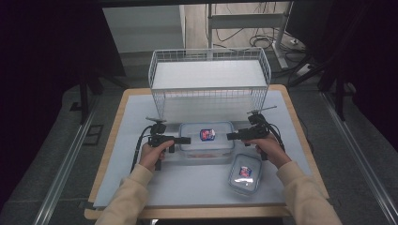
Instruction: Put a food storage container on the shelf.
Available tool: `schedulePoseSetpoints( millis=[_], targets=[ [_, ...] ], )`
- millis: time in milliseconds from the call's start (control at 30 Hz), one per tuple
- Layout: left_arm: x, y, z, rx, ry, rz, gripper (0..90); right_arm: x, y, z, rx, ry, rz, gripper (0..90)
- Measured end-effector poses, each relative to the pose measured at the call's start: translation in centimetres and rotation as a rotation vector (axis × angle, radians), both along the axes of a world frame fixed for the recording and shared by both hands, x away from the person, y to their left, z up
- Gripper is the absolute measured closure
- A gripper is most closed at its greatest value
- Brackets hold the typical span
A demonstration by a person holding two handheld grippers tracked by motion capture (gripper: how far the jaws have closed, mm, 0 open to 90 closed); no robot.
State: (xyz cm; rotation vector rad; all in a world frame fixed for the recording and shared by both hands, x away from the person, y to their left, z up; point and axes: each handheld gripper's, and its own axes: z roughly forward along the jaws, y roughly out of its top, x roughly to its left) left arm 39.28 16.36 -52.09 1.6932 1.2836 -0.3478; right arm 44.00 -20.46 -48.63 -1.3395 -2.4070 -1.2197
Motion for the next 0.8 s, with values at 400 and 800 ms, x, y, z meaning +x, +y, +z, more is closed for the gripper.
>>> schedulePoseSetpoints(
  millis=[400, 800],
  targets=[
    [-0.2, -0.1, 0.2, 0.011, -0.007, 0.006, 29.5, 0.8, 0.8, -0.6, 0.058, 0.120, 0.047, 27.6],
    [-1.1, -0.1, 0.7, 0.021, -0.039, 0.023, 34.8, 0.4, -0.1, -0.2, 0.107, 0.145, 0.009, 40.2]
  ],
)
